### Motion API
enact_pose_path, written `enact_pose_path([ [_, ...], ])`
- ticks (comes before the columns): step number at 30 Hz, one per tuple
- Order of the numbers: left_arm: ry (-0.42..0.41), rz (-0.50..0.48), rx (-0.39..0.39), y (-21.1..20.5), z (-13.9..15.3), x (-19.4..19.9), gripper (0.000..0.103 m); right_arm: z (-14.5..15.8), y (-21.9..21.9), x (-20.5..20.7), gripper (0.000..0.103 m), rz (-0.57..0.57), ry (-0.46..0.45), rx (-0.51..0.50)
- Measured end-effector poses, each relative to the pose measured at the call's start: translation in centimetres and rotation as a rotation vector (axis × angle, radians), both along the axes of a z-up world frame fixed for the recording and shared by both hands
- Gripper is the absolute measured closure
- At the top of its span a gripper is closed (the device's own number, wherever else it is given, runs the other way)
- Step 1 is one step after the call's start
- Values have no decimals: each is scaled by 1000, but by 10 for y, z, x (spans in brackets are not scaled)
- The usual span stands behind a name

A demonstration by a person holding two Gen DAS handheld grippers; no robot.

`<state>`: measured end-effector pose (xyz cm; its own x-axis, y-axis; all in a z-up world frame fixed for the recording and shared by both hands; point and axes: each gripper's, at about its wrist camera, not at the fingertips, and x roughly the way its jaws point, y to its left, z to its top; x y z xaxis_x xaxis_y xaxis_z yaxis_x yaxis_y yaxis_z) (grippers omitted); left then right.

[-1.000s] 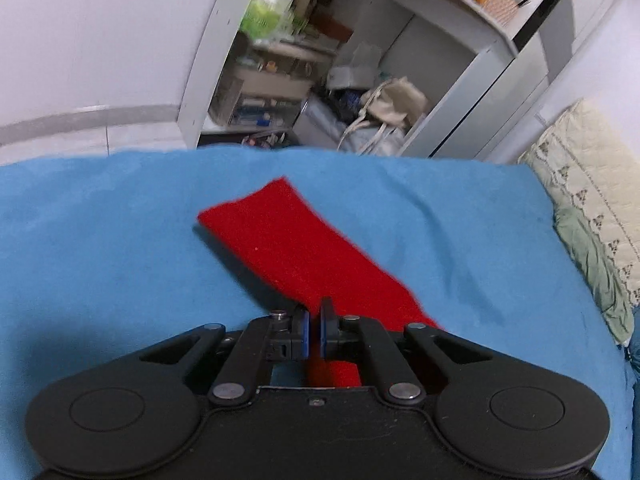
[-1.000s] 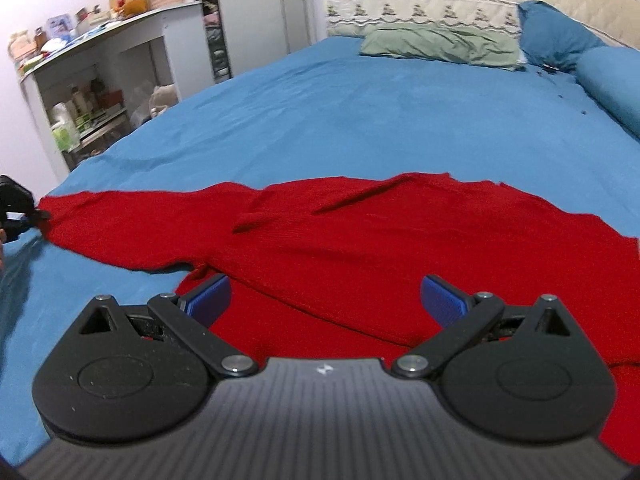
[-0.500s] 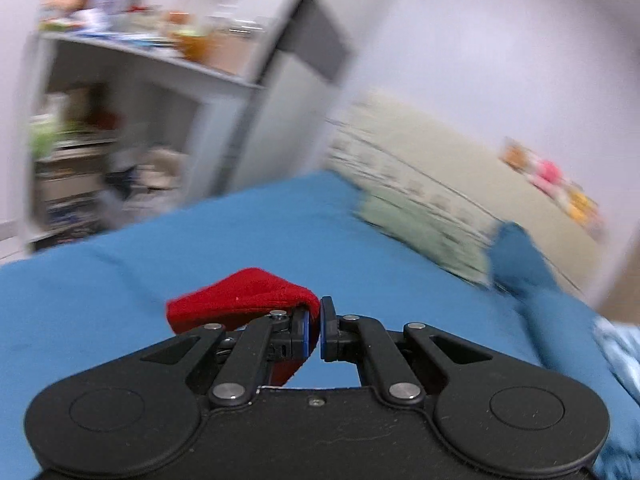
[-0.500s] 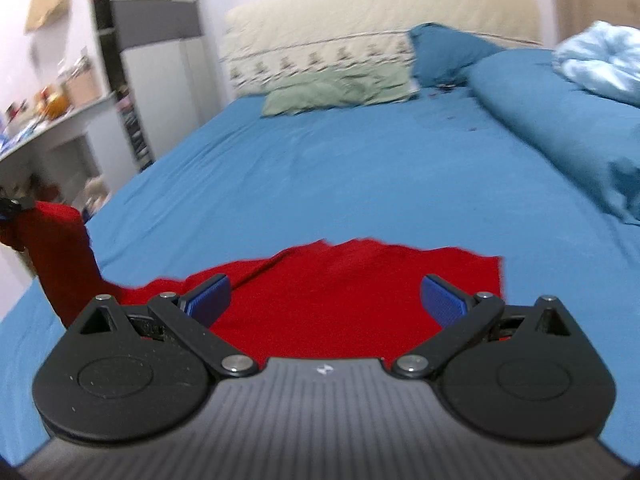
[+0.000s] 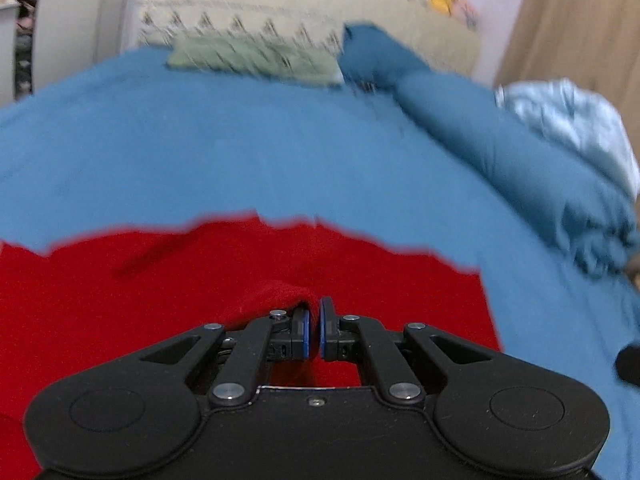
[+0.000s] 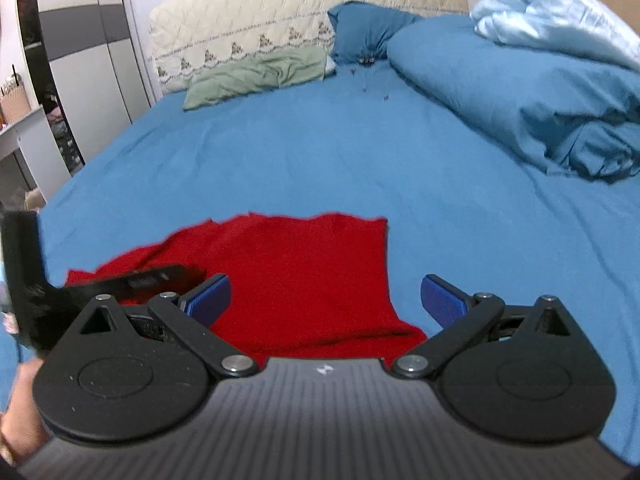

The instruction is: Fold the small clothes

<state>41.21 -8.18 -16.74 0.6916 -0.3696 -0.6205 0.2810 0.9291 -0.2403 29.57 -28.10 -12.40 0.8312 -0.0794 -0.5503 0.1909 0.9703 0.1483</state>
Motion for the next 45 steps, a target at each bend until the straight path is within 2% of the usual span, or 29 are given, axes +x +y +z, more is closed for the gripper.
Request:
enact_pose_path([
  [4,39,-49,32,-12,-29,-2,95,-24,-3,9,0,39,10,7],
  [6,34,-80,39,-7,-26,-7,78,-30,-3,12,0,57,1,6],
  [8,16,-96,34,9,-16,-15,37,-32,-2,17,0,92,-13,8],
  [10,-31,-86,47,28,-1,-33,28,-34,2,25,0,162,-14,11],
  [12,-54,-49,78,55,11,-47,24,-37,14,34,0,239,-13,-11],
  [13,-58,-20,91,69,13,-49,16,-39,22,38,0,278,-7,-37],
  [14,-66,23,102,84,14,-51,13,-43,35,44,0,325,5,-84],
  [18,-71,186,164,131,5,-51,13,-64,84,64,0,454,29,-254],
  [22,-40,280,156,160,-9,-51,13,-78,119,74,0,538,30,-390],
  [24,-32,307,146,167,-14,-54,13,-84,133,78,5,570,18,-470],
  [26,-23,318,141,170,-16,-54,13,-90,148,82,20,601,13,-552],
  [27,-21,321,143,171,-17,-54,13,-94,155,84,21,615,12,-593],
  [30,-14,329,143,179,-16,-56,13,-107,174,90,37,667,9,-702],
  [31,-13,329,140,182,-16,-58,13,-110,179,93,46,686,9,-728],
  [32,-12,330,140,183,-16,-59,13,-112,183,96,62,704,11,-748],
  [33,-11,328,144,183,-17,-59,13,-115,186,97,69,717,17,-759],
  [35,-10,323,154,186,-18,-62,14,-113,188,100,83,711,9,-762],
  [37,-4,319,153,188,-20,-62,15,-102,177,102,83,647,-25,-718],
  [42,-8,306,152,192,-23,-58,16,-53,104,110,83,346,-106,-421],
  [44,-6,296,152,192,-26,-52,20,-46,72,111,83,255,-124,-315],
  [45,-4,291,155,191,-28,-48,23,-45,60,113,83,225,-122,-295],
])
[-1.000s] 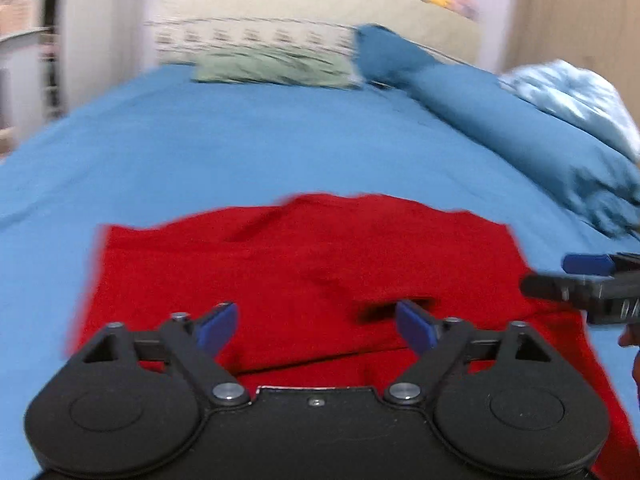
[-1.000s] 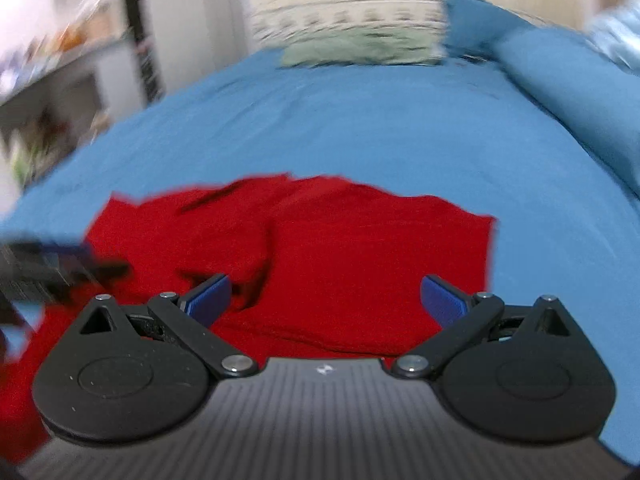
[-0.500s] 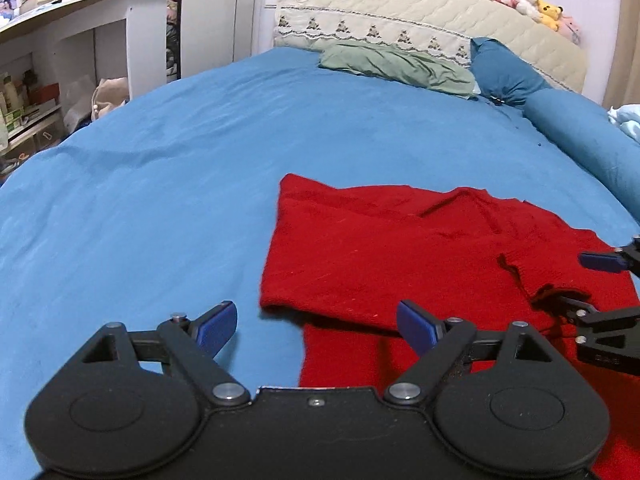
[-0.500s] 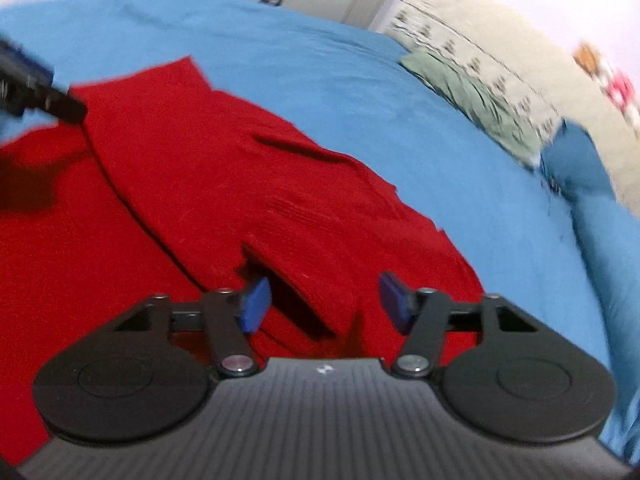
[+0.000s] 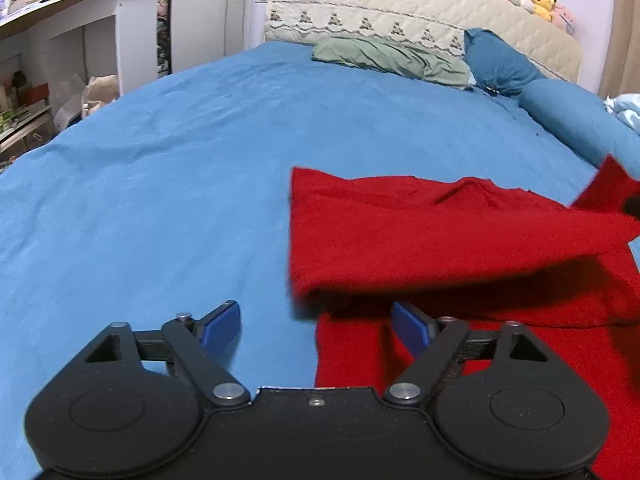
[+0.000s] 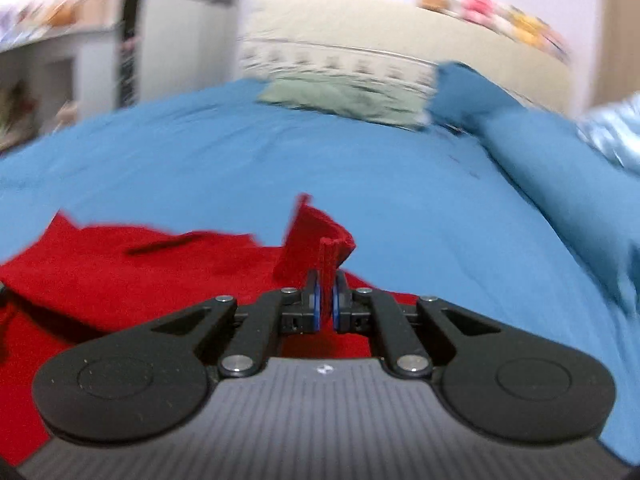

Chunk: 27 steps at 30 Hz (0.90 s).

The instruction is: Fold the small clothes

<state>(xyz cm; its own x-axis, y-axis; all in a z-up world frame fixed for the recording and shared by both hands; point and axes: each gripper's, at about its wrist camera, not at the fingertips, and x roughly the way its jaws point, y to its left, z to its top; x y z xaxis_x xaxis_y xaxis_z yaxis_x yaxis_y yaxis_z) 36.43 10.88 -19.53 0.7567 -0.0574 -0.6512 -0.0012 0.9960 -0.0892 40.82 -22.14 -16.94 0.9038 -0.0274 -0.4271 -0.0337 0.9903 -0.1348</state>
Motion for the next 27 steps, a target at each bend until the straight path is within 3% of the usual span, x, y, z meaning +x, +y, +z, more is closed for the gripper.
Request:
enact_pose_path([
  [3,6,-22,-3,-5,-5,13,31,4,-25,4,83,-47,5,33],
  [5,5,-22,-5,-7,-8,20,42,6,-38,0,83,-65,-6,66],
  [8,8,6,-40,-2,-9,24,48,3,-55,-7,83,-87,-12,82],
  [11,26,14,-58,3,-12,21,55,-18,-69,-12,82,-128,12,112],
  [15,44,-6,-7,3,-8,13,57,-56,-80,-26,80,-176,125,122],
  [16,51,-10,-1,4,-5,10,58,-59,-80,-31,76,-191,140,127],
  [18,36,-23,3,3,7,2,54,-58,-81,-43,45,-202,131,162],
  [19,11,-42,1,1,15,-4,45,-53,-81,-51,18,-201,104,178],
  [20,-19,-60,2,-2,24,-9,35,-47,-79,-61,3,-194,59,189],
  [23,-88,-131,4,-19,45,-9,28,-35,-68,-68,1,-130,11,186],
  [27,-44,-196,-40,-39,35,18,28,-45,-59,-42,1,-101,70,205],
])
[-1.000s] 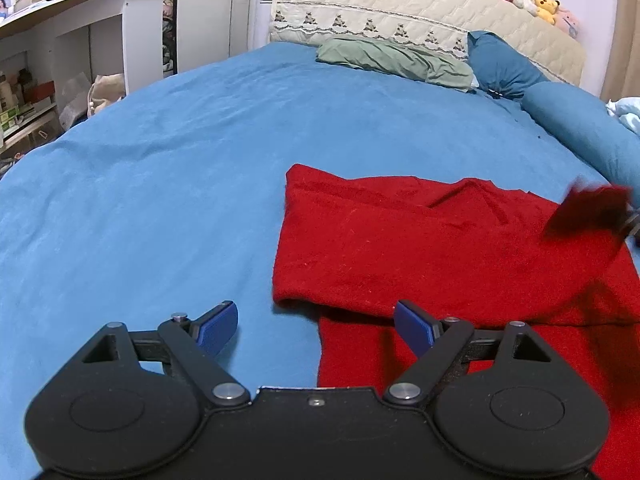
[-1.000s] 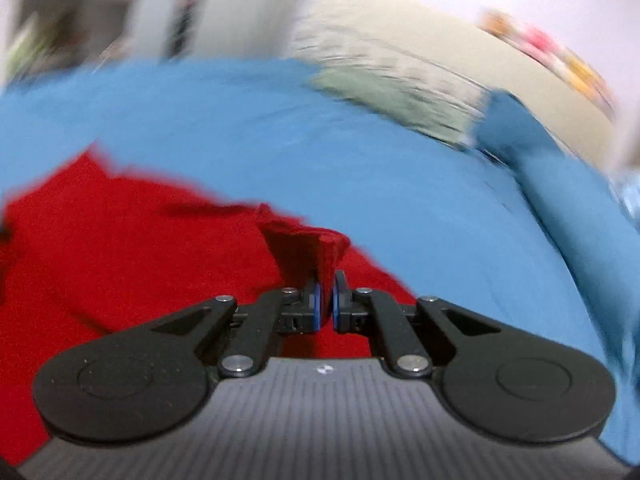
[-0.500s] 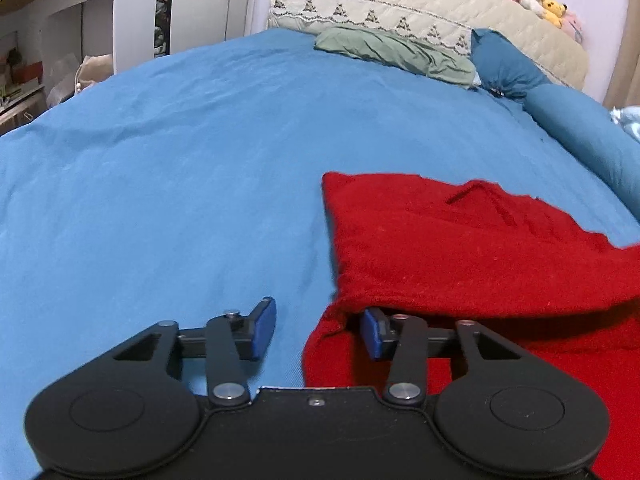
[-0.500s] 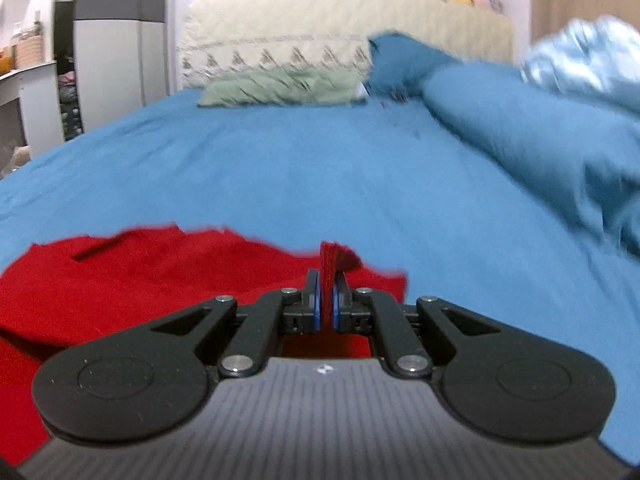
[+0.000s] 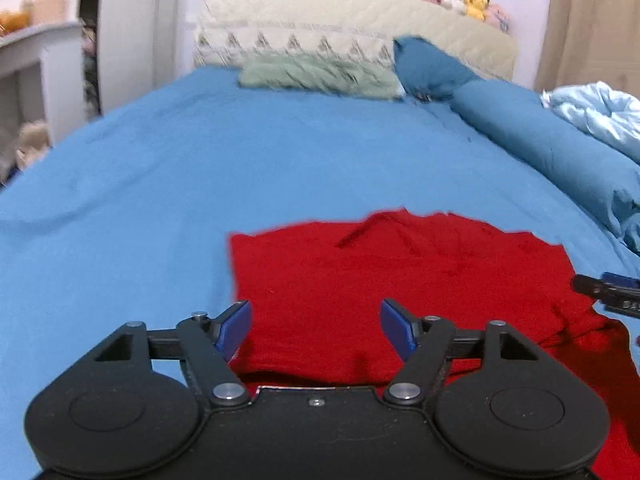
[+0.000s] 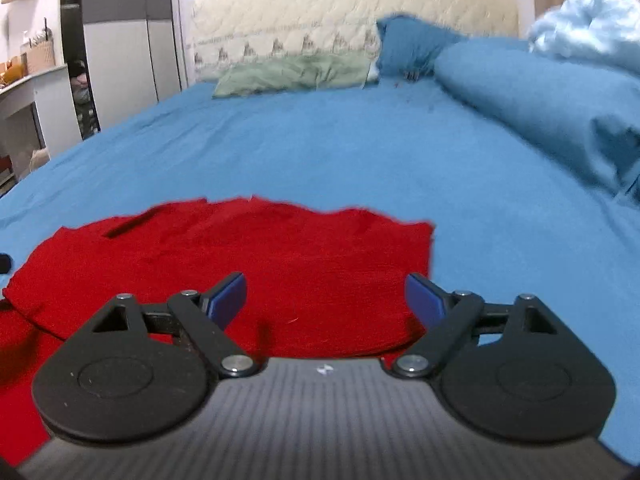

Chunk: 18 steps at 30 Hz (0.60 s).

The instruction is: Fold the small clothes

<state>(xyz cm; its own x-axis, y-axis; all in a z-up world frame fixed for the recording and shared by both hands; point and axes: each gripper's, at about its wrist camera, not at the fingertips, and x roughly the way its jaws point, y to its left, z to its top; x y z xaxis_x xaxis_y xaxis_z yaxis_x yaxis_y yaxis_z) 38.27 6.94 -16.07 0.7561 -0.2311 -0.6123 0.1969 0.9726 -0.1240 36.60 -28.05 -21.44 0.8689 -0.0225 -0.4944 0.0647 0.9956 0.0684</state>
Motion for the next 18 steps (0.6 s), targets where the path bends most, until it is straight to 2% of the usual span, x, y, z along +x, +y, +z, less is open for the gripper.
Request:
enact_pose_path([
  [4,122,16,-20,-1,-40,25,31,-30,-9,17,1,-37,82,61],
  [7,106,9,-3,-3,-44,26,30,-35,-5,21,1,-33,79,20],
  [9,119,14,2,-5,-38,26,30,-29,-5,21,1,-35,81,33],
  [13,117,27,-30,-1,-6,14,30,8,-13,-6,1,-37,21,101],
  [18,48,12,-28,-1,64,-35,27,90,-26,-77,1,-38,-78,95],
])
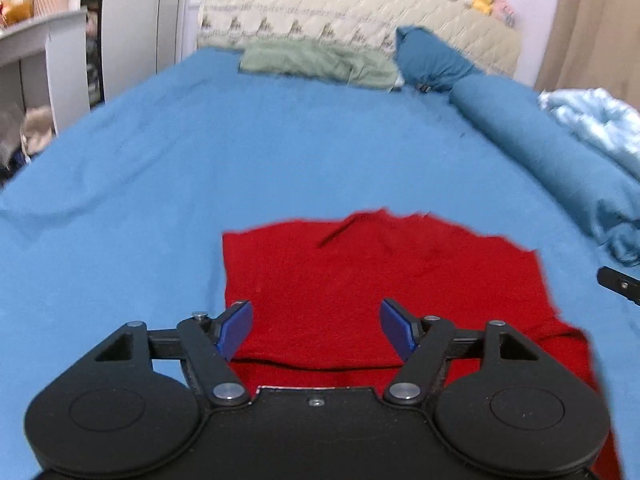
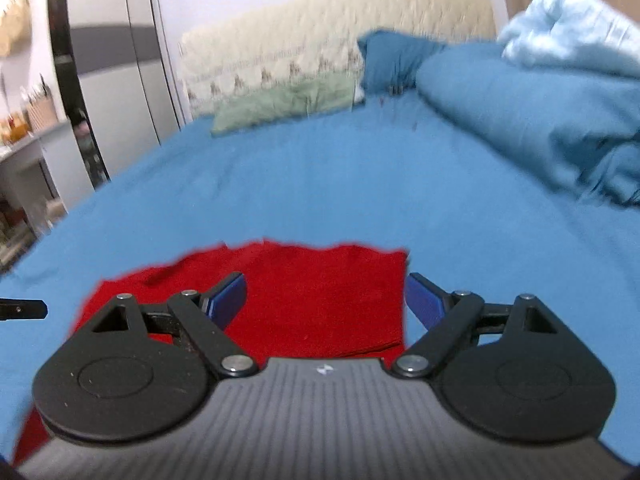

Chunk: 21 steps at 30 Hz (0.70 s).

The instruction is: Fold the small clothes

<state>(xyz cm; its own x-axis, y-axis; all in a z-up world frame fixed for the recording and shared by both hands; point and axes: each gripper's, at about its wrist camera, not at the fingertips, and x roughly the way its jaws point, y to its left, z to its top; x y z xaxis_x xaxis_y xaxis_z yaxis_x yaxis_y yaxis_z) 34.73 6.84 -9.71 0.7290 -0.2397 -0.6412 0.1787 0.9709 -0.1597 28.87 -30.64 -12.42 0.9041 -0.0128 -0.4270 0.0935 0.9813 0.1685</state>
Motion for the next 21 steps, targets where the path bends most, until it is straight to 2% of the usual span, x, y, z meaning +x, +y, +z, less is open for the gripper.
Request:
enact_pose_path([
  [4,-31,6,-45,10,55,-59,19,57,-12,-76,1,4,-20,-10],
  [7,-52,12,-32,17,87,-108,18,89,-19,-135,1,9,-10,-18],
  [11,-42,48,-38,27,101,-171,10,102,-26,-201,1,18,34,9],
  [14,9,92,-47,34,86,-208,10,85,-27,-242,1,0,88,-5],
  [18,94,166,-49,43,45,-237,12,40,-26,-275,1,-20,182,19],
  [21,162,198,-46,51,6,-245,20,5,-17,-288,1,-21,230,3],
])
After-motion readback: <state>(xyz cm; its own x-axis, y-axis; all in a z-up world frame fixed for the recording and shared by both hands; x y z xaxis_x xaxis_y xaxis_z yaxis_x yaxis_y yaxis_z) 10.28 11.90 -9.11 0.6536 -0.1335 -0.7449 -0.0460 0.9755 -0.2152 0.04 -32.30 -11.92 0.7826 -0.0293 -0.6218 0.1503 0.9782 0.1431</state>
